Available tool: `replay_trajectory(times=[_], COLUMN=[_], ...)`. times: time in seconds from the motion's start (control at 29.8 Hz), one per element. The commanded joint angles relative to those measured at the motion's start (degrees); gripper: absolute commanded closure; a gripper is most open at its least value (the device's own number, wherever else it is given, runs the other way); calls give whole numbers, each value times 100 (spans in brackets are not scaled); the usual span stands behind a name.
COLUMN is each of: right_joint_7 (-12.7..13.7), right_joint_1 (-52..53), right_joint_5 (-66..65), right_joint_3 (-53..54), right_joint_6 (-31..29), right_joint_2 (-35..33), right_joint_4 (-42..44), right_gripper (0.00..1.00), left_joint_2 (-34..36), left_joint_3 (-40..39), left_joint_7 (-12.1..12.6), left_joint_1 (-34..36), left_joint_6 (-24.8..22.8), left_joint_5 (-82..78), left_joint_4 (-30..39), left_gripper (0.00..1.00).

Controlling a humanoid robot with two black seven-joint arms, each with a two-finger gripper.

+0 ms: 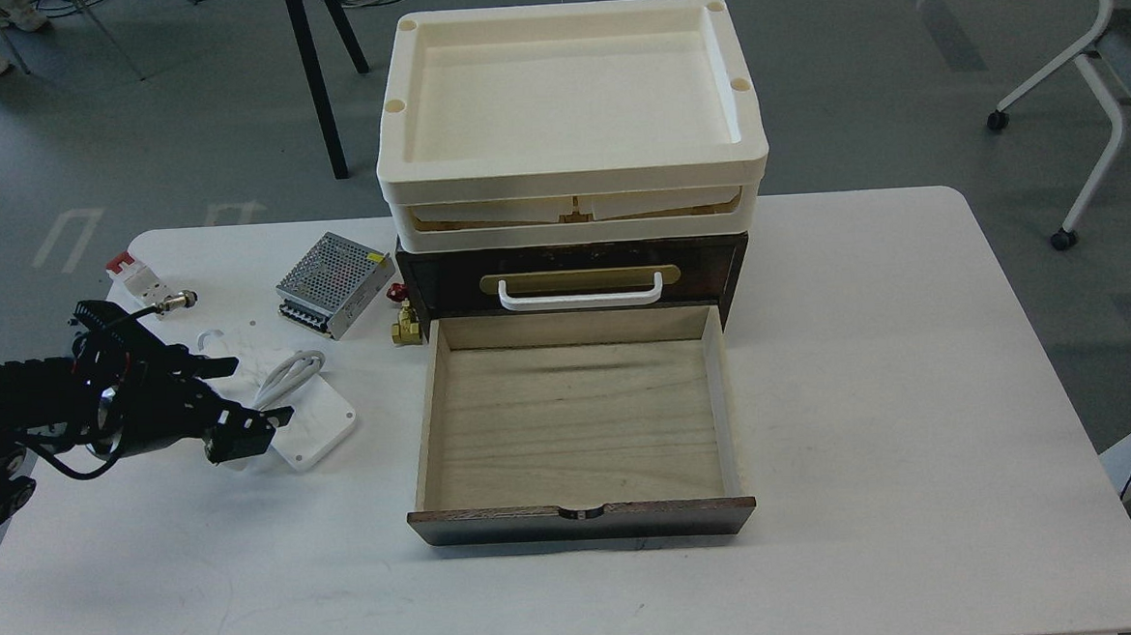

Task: Put charging cable into cabinet
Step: 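Lower the left gripper onto the white charger and cable and grasp it, then carry the held charger with the left gripper over the open drawer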

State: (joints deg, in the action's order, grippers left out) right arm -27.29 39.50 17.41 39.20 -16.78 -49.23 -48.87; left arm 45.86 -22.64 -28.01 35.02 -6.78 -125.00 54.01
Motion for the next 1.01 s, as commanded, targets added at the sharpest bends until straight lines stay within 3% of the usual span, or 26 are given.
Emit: replay_trajectory(times=[0.0, 0.13, 0.24, 0.3, 0.4, 0.44, 0.47, 0.5, 0.67, 0.77, 0.84, 0.97], right_joint_7=[-30, -71, -71, -71, -71, -71, -71, -71, -71, -71, -71, -71], right_joint_1=[-4, -13, -48, -57, -127, -144, -162, -171, -224, -224, -224, -224], right_joint_5=[0, -1, -1, -1, -1, -1, -1, -1, -1, -1, -1, -1], right_joint_3=[0, 0, 0, 8, 8, 8, 8, 8, 8, 8, 8, 8], right_joint_6=[-1, -1, -10, -18, -18, -18, -18, -18, -27, -18, -10, -10], right_joint_2=[1, 1, 1, 1, 1, 1, 1, 1, 1, 1, 1, 10], right_joint_4=[0, 9, 35, 88, 97, 97, 97, 105, 185, 193, 193, 193], right_gripper=[0, 0, 0, 0, 0, 0, 0, 0, 0, 0, 0, 0], left_joint_2=[-331, -455, -464, -455, -455, -455, -447, -447, -394, -149, 342, 1642], left_joint_3=[-3, 6, 6, 6, 137, 198, 234, 252, 252, 252, 182, 173], left_joint_7=[1, 1, 1, 1, 1, 1, 1, 1, 1, 1, 1, 1], left_joint_1=[40, 49, 49, 57, 75, 84, 84, 84, 84, 303, 339, 365], left_joint_6=[28, 98, 124, 203, 256, 265, 291, 352, 573, 538, 503, 91], left_joint_5=[0, 0, 0, 0, 0, 0, 0, 0, 0, 0, 98, 1413], left_joint_4=[-679, -857, -857, -857, -857, -857, -848, -848, -725, -314, 273, 2188], left_gripper=[5, 14, 32, 51, 60, 68, 92, 99, 100, 100, 100, 100])
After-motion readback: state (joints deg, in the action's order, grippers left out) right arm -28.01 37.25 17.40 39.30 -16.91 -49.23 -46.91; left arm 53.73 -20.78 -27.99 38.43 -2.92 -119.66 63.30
